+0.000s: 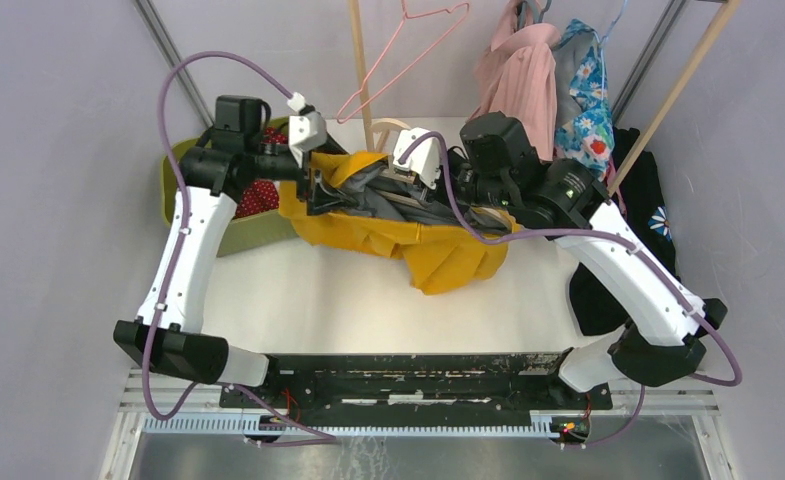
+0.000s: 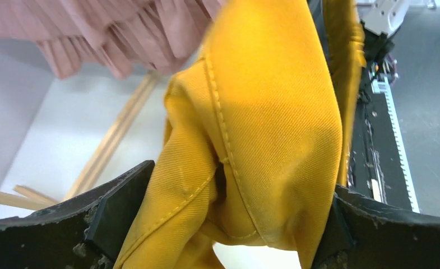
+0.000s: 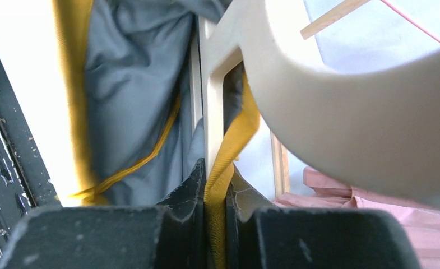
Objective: Remove the skirt from the hanger
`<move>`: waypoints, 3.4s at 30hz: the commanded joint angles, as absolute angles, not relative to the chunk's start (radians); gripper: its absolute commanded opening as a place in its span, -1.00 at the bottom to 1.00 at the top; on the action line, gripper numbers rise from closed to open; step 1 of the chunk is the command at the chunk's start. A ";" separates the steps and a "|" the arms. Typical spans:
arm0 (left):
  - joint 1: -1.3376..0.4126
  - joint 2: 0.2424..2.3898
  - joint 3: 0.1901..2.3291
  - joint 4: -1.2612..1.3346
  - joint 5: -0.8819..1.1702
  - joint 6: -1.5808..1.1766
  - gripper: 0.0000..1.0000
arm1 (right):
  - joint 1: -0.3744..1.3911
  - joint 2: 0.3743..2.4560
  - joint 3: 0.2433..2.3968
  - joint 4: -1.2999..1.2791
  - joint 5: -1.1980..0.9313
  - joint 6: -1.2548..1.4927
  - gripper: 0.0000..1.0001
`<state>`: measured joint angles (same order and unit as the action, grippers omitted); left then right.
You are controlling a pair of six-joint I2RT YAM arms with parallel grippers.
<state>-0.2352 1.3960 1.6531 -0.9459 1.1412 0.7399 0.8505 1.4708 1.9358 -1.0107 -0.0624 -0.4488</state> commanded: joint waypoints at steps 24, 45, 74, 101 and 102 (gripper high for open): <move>-0.206 1.420 1.260 0.644 1.594 -0.580 0.80 | 0.848 1.432 1.955 -0.891 -0.038 -0.475 -0.98; -0.203 1.444 1.105 0.441 1.500 -0.424 0.39 | 0.848 1.477 2.039 -0.874 -0.014 -0.486 -0.98; -0.316 1.574 1.368 -0.625 1.035 0.590 0.81 | 0.842 1.613 2.237 -0.789 -0.111 -0.399 -0.98; -0.390 1.251 1.449 -0.547 0.395 0.356 -0.94 | 0.842 1.543 1.998 -0.613 0.320 -0.359 -0.13; -0.391 1.231 1.434 -0.538 0.389 0.361 -0.94 | 0.842 1.543 1.997 -0.607 0.328 -0.360 -0.01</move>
